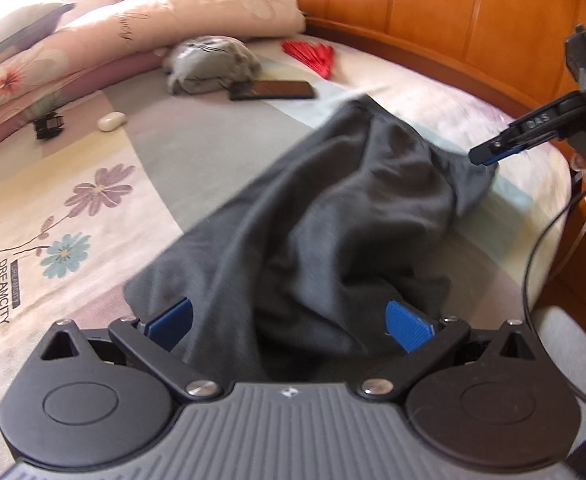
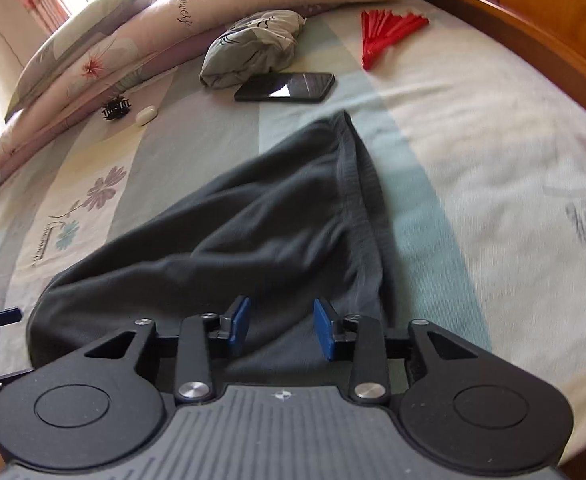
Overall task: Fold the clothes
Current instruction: 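Pull the waistband with the right gripper to spread the pants flat, then release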
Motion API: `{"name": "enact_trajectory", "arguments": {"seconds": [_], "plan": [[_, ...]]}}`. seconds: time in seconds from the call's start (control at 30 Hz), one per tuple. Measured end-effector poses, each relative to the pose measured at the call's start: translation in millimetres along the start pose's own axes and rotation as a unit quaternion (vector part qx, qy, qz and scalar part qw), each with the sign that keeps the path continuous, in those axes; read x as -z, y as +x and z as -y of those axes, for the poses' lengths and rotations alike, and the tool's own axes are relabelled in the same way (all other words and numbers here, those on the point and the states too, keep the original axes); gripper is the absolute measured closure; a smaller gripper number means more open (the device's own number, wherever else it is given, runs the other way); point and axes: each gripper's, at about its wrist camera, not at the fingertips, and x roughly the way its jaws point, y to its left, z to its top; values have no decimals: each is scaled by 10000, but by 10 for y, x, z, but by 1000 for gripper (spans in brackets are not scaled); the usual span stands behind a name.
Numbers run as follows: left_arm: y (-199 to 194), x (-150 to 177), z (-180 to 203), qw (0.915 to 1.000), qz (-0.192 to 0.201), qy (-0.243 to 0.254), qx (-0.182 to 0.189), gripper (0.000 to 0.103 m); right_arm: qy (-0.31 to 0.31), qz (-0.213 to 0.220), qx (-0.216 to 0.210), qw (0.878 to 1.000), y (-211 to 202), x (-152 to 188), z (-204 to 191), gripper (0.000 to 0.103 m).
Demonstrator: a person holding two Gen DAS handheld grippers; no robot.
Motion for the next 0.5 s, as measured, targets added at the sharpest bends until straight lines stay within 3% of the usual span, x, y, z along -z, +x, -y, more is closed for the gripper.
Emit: {"name": "enact_trajectory", "arguments": {"seconds": [0.1, 0.2, 0.27, 0.43, 0.47, 0.5], "plan": [[4, 34, 109, 9997, -109, 183, 96, 1, 341, 19, -76, 9994, -44, 242, 68, 53], [-20, 37, 205, 9994, -119, 283, 148, 1, 918, 4, -144, 9957, 22, 416, 222, 53], [-35, 30, 255, 9993, -105, 310, 186, 1, 1360, 105, -413, 9898, 94, 498, 319, 53], [-30, -5, 349, 9992, -120, 289, 234, 1, 1841, 475, -510, 9804, 343, 548, 352, 55], [-32, -10, 360, 9992, -118, 296, 227, 1, 1839, 511, -435, 9806, 393, 548, 339, 66], [-35, -14, 372, 9992, -116, 303, 219, 1, 1821, 486, -410, 9812, 424, 556, 334, 96]]}}
